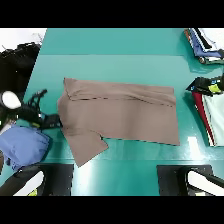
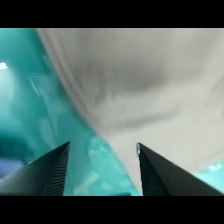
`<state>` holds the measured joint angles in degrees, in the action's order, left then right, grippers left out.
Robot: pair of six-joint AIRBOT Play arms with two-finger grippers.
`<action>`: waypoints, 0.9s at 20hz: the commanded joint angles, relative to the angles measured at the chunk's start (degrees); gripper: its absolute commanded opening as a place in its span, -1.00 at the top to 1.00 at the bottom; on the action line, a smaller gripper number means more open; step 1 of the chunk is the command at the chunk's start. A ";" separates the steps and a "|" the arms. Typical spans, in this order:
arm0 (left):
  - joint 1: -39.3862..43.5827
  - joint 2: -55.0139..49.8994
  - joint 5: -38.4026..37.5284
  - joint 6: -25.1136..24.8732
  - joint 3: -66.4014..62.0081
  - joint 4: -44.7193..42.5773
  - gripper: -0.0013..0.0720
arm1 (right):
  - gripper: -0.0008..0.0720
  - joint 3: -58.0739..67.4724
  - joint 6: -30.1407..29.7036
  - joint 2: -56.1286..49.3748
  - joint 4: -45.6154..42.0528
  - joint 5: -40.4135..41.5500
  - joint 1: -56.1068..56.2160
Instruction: Fold the shirts.
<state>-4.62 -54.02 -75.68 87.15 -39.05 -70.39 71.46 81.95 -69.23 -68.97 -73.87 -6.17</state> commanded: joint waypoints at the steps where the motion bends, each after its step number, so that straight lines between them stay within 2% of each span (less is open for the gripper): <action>1: -0.04 7.21 2.21 1.46 11.91 5.79 -0.38 | -0.28 -0.02 0.02 1.31 0.04 0.17 -0.24; 3: -0.04 7.17 6.38 0.85 15.37 10.03 -0.38 | -0.27 -0.04 0.00 1.07 0.44 0.13 -0.24; 7: -0.04 7.17 14.73 0.90 18.99 12.59 -0.38 | -0.25 -0.02 0.02 1.11 0.42 0.20 -0.24; 10: -0.04 7.17 17.00 0.81 19.69 14.69 -0.36 | -0.25 -0.02 0.02 1.09 0.42 -0.15 -0.24; 11: -0.04 7.17 17.64 0.11 19.69 15.61 0.02 | -0.25 -0.02 0.00 1.11 0.39 -0.55 -0.24; 12: -0.04 7.17 18.16 -1.36 19.63 16.90 0.67 | -0.25 -0.04 -0.02 1.11 0.20 -1.53 -0.26; 13: -0.04 7.17 18.12 -2.43 19.21 18.08 0.90 | -0.25 -0.04 -0.13 1.11 -0.76 -2.99 -0.33; 15: -0.04 7.19 16.22 -2.75 17.20 18.69 0.90 | -0.25 -0.96 -0.39 1.31 -4.37 -7.19 -0.74; 18: -0.04 7.19 12.61 -3.65 12.24 18.53 0.91 | -0.25 -11.19 -0.42 5.22 -4.72 -8.50 -4.81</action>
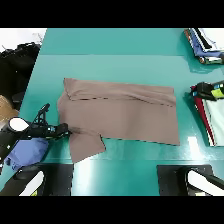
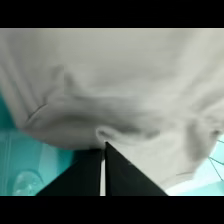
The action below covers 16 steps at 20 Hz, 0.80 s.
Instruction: Fold the shirts.
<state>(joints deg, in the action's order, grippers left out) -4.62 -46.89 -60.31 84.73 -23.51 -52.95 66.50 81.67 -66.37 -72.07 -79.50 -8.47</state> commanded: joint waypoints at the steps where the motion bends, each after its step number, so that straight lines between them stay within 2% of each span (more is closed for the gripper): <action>1: -0.04 0.07 -3.45 -1.49 -4.87 1.09 0.91 | -0.25 -11.43 -0.13 4.28 -1.62 -3.06 -4.74; 4: -0.04 0.07 -4.22 -2.29 -7.93 1.14 0.90 | -0.26 -26.56 -0.13 8.61 -1.33 -2.71 -11.74; 7: -0.04 0.07 -3.15 -2.29 -8.22 1.14 0.90 | -0.26 -36.61 -0.79 9.18 4.61 -2.36 -16.20; 14: -0.04 0.07 -3.30 -2.29 -8.22 1.11 0.90 | -0.25 -41.24 -1.20 9.20 8.07 1.11 -16.39; 15: -0.04 0.07 -3.26 -2.32 -8.22 1.05 0.90 | -0.16 -41.24 -1.20 9.18 8.04 1.79 -16.39; 16: -0.04 0.07 -3.28 -2.40 -8.22 1.03 0.90 | 0.07 -41.24 -1.20 9.20 8.04 2.43 -16.39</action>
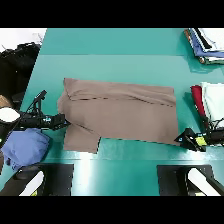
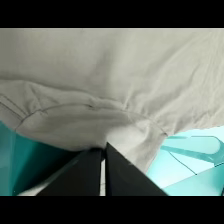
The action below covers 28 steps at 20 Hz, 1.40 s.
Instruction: Fold the shirts.
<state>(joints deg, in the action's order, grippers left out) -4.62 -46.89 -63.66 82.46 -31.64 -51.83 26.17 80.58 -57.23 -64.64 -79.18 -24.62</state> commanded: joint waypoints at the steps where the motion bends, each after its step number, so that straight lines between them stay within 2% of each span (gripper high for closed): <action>1: -0.04 0.07 -0.11 -0.35 -0.09 -0.09 0.91 | 0.31 -0.92 -0.13 0.07 0.63 2.12 -0.24; 3: -0.04 0.07 -1.38 -0.42 -0.09 -0.57 0.91 | 0.93 -0.90 -2.25 0.07 0.68 1.62 -0.24; 6: -0.04 0.07 -3.98 -0.37 -0.44 -2.34 0.91 | 0.93 0.98 -3.15 0.24 0.59 -1.40 -0.24; 9: 0.15 2.47 -5.68 0.02 -0.83 -3.93 0.91 | 0.93 5.75 -3.13 4.85 -0.20 -3.43 -0.24; 11: 1.16 8.07 -6.51 3.96 -1.11 -7.98 0.91 | 0.93 8.87 -3.02 9.49 -2.69 -5.62 -0.24; 15: 1.42 20.09 -21.79 10.75 -1.33 -7.67 0.91 | 0.93 14.47 -1.36 18.16 -8.17 -10.84 -0.13; 17: 1.42 23.96 -25.77 12.63 -3.50 -5.79 0.91 | 0.94 18.01 0.24 21.42 -10.64 -11.41 0.37; 19: 1.42 23.80 -23.80 13.05 -7.67 -5.42 0.91 | 0.94 21.33 0.59 21.73 -10.45 -10.73 3.08; 21: 1.42 20.17 -18.49 10.67 -10.97 -5.53 0.91 | 0.94 24.11 1.33 18.71 -10.43 -9.14 7.78; 25: 1.42 5.92 -8.02 4.24 -14.43 -5.62 0.91 | 0.94 28.41 2.56 6.64 -10.43 -2.34 16.20; 28: 1.42 -6.34 0.85 1.60 -16.37 -5.55 0.91 | 0.94 33.40 2.58 -4.57 -10.34 2.29 19.78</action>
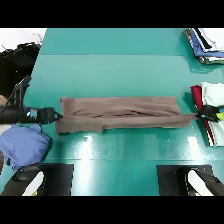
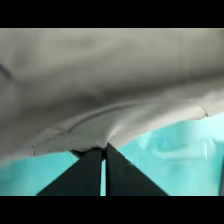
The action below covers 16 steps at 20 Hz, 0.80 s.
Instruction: Fold the shirts.
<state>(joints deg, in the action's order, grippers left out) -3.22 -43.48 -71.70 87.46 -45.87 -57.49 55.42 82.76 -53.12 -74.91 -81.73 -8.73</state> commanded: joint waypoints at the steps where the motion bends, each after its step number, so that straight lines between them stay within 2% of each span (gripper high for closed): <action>1: 0.02 -13.51 10.86 -4.15 -2.91 0.13 0.90 | 0.93 6.05 0.39 -11.98 0.13 5.62 4.66; 5: 0.02 -25.64 16.79 -6.40 -6.60 1.16 0.90 | 0.92 13.18 0.31 -23.69 4.85 9.07 6.12; 6: 0.02 -27.17 17.49 -6.40 -7.41 1.16 0.65 | 0.67 14.40 0.09 -25.77 6.36 10.23 6.12; 7: 0.02 -27.82 17.70 -6.40 -8.11 1.36 -0.23 | 0.16 15.67 -0.94 -27.69 8.02 10.80 5.75; 8: 0.02 -27.78 17.62 -6.38 -8.81 1.46 -0.60 | 0.06 16.76 -2.19 -29.20 9.64 10.40 5.05; 9: 0.02 -27.74 16.39 -6.45 -9.97 1.44 -0.52 | 0.05 17.40 -4.20 -30.21 11.39 9.35 4.00; 13: -0.09 -26.03 10.86 -6.51 -12.83 2.49 -0.51 | 0.01 12.96 -9.68 -29.29 13.99 6.75 -2.89; 14: -0.09 -26.05 10.45 -6.51 -12.79 3.74 -0.36 | -0.23 10.88 -10.47 -28.87 13.94 6.73 -5.01; 15: -0.09 -26.05 10.01 -6.51 -12.76 4.22 0.37 | -0.57 8.87 -10.75 -28.92 13.99 6.69 -6.97; 16: -0.09 -26.05 10.05 -6.56 -12.76 4.68 0.91 | -0.63 6.69 -11.52 -29.22 14.21 6.69 -8.96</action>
<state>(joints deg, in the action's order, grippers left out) -3.29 -69.56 -60.16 81.10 -57.95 -54.63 66.39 74.26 -82.00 -62.15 -74.35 -12.82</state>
